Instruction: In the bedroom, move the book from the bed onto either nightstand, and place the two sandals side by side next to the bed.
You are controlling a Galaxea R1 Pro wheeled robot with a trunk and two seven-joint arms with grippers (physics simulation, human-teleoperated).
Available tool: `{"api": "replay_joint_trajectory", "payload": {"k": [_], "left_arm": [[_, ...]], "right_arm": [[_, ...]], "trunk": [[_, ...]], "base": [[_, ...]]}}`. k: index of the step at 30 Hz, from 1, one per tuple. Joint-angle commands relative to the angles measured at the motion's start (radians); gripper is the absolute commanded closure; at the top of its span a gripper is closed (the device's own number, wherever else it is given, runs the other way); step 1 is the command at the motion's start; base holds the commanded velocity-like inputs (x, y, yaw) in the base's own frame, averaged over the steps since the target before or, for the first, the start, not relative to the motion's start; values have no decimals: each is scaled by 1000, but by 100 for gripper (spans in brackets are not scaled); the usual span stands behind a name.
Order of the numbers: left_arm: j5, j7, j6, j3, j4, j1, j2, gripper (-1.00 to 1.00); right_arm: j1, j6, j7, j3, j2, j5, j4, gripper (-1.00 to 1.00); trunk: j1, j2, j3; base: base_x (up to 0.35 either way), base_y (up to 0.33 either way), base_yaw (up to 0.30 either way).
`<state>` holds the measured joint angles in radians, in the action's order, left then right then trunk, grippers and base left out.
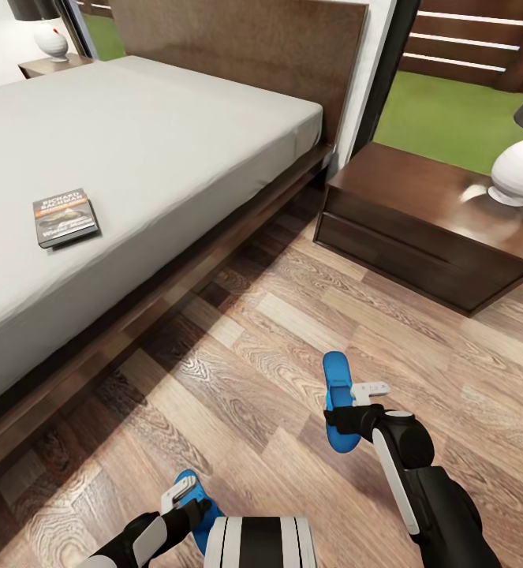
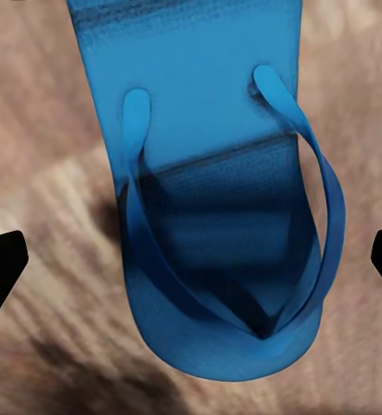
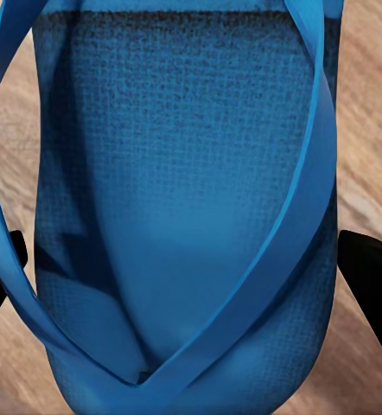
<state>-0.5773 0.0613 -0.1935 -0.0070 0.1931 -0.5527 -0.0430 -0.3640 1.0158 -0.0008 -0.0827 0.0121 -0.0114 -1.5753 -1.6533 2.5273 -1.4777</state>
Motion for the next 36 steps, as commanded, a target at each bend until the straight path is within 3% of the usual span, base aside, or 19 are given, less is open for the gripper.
{"api": "replay_joint_trajectory", "payload": {"k": [1, 16, 22, 31, 36], "left_arm": [[-6, 1, -4, -1, 2, 0, 0, -100], [-4, 4, 14, -1, 21, -1, 0, -100], [-4, 2, 46, -1, 24, -1, 0, -100], [-4, 2, 59, -1, 25, -2, 0, -100], [-4, 2, 60, -1, 25, -2, -7, -100]], "right_arm": [[0, 4, 0, 0, 0, -1, 0, 100], [-1, 4, 1, 0, 0, 0, 1, 100], [-1, 4, 2, 0, 1, 1, 2, 100], [0, 4, 2, 0, 1, 1, 2, 100], [-1, 4, 2, 0, 1, 1, 2, 100]], "trunk": [[0, 0, -1], [0, 0, -1], [-3, 2, -24], [-3, 2, -24], [-5, 3, -43]], "base": [[0, 0, 0], [0, 0, 0], [0, 0, 0], [0, 0, 0], [0, 0, 0]]}}
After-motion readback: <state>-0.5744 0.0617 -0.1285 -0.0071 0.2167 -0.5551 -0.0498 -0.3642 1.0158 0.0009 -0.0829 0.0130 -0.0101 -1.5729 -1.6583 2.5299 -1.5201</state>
